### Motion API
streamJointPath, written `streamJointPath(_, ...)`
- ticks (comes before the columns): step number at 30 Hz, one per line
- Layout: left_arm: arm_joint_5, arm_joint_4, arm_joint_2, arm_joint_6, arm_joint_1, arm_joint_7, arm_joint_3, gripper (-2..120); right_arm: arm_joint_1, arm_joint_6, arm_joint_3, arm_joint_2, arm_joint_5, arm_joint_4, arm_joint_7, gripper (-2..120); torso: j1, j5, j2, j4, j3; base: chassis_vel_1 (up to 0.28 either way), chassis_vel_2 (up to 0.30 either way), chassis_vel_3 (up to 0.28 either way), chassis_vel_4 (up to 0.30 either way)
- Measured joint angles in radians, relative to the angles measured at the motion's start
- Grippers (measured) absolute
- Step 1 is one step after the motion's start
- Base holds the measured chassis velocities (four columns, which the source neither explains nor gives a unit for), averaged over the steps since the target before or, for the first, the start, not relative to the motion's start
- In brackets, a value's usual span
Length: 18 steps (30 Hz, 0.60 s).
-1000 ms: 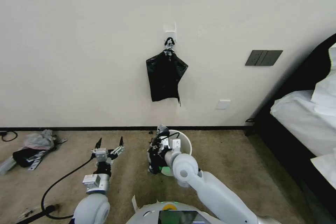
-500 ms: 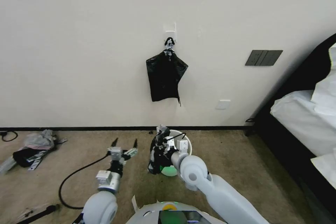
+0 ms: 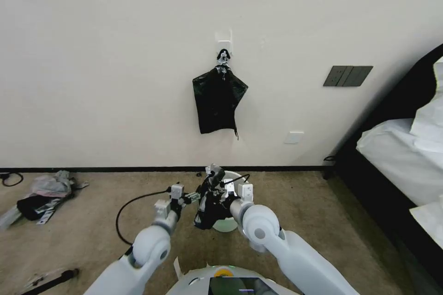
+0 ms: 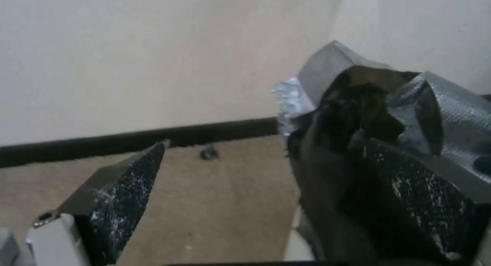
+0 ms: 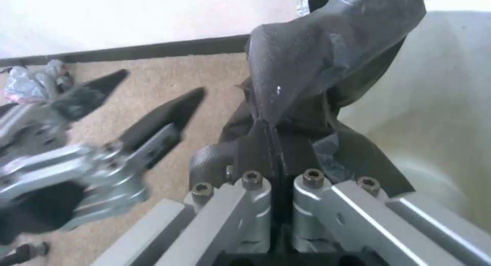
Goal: Place a trash bag onto the trash bin.
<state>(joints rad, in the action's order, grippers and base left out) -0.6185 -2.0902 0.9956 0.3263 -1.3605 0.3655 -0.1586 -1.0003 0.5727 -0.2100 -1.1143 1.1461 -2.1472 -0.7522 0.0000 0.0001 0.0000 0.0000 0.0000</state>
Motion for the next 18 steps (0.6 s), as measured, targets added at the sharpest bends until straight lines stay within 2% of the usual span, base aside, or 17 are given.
streamJointPath(5,-0.109,0.038,0.002,0.102,0.113,0.048,0.071,100,0.005,0.000,-0.001,0.000,0.001,0.001,0.000,0,0.000,0.0000,0.000,-0.0001,0.000,0.000,0.000,0.000,0.000)
streamJointPath(7,-0.121,0.046,0.003,0.123,0.130,0.058,0.083,100,0.005,0.000,-0.001,0.000,0.001,0.001,0.000,0,0.000,-0.0001,0.000,0.0000,0.000,0.000,0.000,0.000,0.000)
streamJointPath(10,-0.151,0.077,0.007,0.175,0.173,0.110,0.121,100,0.003,0.000,0.003,0.001,0.002,0.001,0.000,0,0.000,0.0000,0.000,0.0001,0.000,0.000,0.000,0.000,0.000)
streamJointPath(11,-0.151,0.077,0.007,0.175,0.173,0.110,0.121,100,0.003,0.000,0.003,0.001,0.002,0.001,0.000,0,0.000,0.0000,0.000,0.0001,0.000,0.000,0.000,0.000,0.000)
streamJointPath(14,-0.230,0.099,0.017,0.232,0.202,0.172,0.140,99,0.000,0.000,0.007,0.003,0.002,-0.003,0.000,0,0.000,-0.0001,0.000,0.0002,0.000,0.000,0.000,0.000,0.000)
streamJointPath(15,-0.230,0.099,0.017,0.232,0.202,0.172,0.140,99,0.000,0.000,0.007,0.003,0.002,-0.003,0.000,0,0.000,-0.0001,0.000,0.0002,0.000,0.000,0.000,0.000,0.000)
streamJointPath(18,-0.327,0.113,0.026,0.255,0.239,0.195,0.142,98,-0.007,0.000,0.009,0.007,0.002,-0.010,-0.002,0,0.000,-0.0001,0.000,0.0000,0.000,0.000,0.000,0.000,0.000)
